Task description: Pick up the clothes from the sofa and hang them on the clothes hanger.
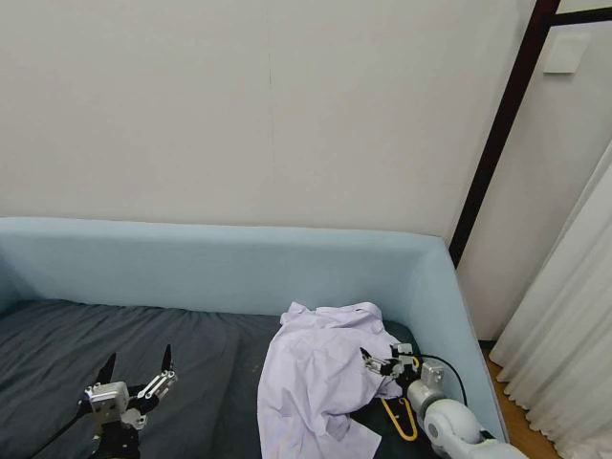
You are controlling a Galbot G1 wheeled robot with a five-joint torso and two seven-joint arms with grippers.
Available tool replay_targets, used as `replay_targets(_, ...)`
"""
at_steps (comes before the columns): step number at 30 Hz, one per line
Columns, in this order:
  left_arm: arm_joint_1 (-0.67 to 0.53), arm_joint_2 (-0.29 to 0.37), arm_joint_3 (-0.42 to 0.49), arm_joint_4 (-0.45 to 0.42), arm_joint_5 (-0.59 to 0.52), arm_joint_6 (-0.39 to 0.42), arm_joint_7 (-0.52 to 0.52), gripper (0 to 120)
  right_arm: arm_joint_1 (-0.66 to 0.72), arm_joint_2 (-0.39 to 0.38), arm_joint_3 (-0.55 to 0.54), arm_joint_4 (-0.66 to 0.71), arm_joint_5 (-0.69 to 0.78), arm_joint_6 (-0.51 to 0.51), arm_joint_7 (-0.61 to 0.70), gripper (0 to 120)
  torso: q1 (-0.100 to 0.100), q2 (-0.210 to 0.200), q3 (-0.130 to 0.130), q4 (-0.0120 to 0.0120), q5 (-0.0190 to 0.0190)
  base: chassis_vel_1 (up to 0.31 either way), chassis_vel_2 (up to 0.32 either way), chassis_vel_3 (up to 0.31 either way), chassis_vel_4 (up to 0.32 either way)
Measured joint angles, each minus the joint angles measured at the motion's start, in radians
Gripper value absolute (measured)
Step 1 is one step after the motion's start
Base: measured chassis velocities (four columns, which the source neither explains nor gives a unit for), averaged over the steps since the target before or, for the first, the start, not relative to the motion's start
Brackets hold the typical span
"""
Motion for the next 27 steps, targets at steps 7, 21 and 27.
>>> replay_targets(7,0.007,0.002,-0.015,-0.006,-0.002,-0.001,-0.001,100,0.07,0.083,0.023,-0.154,-0.099,-0.058,0.062,99,0.0,0.0,0.0,0.0001,-0.0001,0.0,0.0,0.0,0.0)
replay_targets(21,0.003,0.003,-0.015,0.006,-0.002,-0.003,-0.002,100,0.132,0.173,0.09,-0.361,-0.201,-0.131,0.09,75,0.0,0.0,0.0,0.0001,0.0,0.0,0.0,0.0,0.0)
replay_targets(27,-0.001,0.006,-0.013,0.016,-0.002,-0.004,-0.002,100,0.14,0.176,0.116,-0.41,-0.231,-0.117,0.013,67,0.0,0.0,0.0,-0.0001,0.0,0.0,0.0,0.0,0.0)
